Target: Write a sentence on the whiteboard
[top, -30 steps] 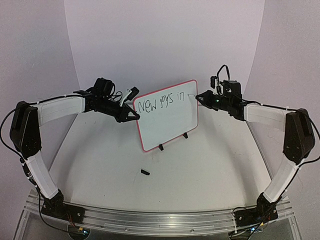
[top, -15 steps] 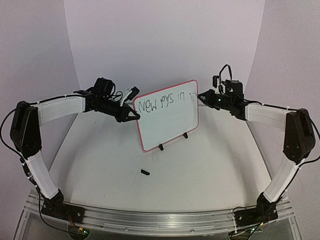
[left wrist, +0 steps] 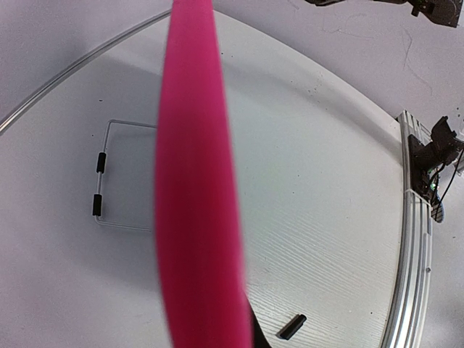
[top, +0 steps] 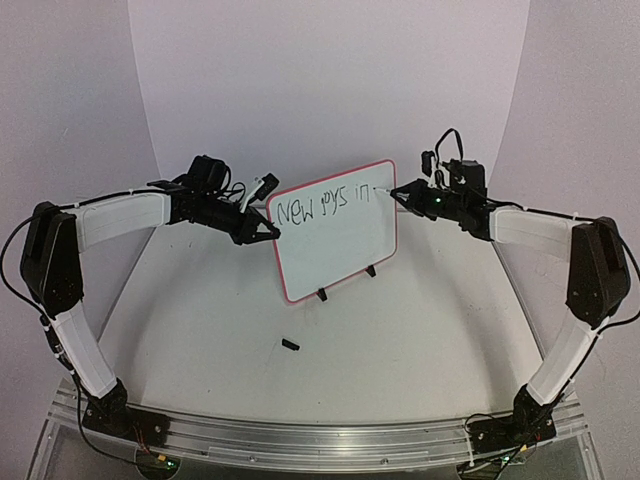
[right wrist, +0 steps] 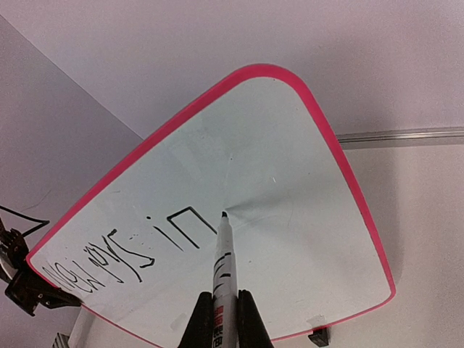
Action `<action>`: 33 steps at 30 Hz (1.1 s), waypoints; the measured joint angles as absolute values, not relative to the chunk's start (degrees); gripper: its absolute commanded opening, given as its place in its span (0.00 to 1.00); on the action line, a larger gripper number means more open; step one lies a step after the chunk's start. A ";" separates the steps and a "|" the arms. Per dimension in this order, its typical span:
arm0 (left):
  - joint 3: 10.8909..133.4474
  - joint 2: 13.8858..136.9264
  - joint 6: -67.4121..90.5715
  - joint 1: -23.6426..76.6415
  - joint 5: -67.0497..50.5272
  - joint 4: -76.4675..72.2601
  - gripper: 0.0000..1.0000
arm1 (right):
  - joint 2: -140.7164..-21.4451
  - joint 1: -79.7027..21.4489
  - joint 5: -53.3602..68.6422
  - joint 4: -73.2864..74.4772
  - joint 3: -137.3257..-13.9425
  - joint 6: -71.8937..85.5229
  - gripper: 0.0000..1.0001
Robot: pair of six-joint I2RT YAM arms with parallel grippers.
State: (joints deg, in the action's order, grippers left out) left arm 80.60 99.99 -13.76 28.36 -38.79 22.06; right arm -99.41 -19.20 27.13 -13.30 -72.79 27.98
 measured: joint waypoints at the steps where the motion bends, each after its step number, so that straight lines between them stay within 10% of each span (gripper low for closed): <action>1: 80.62 100.01 -13.76 28.36 -38.79 22.06 0.00 | -99.51 -19.20 27.12 -13.31 -72.88 28.04 0.00; 33: 80.66 100.16 -13.63 28.40 -38.76 22.02 0.00 | -98.96 -18.87 23.44 -13.25 -72.58 29.14 0.00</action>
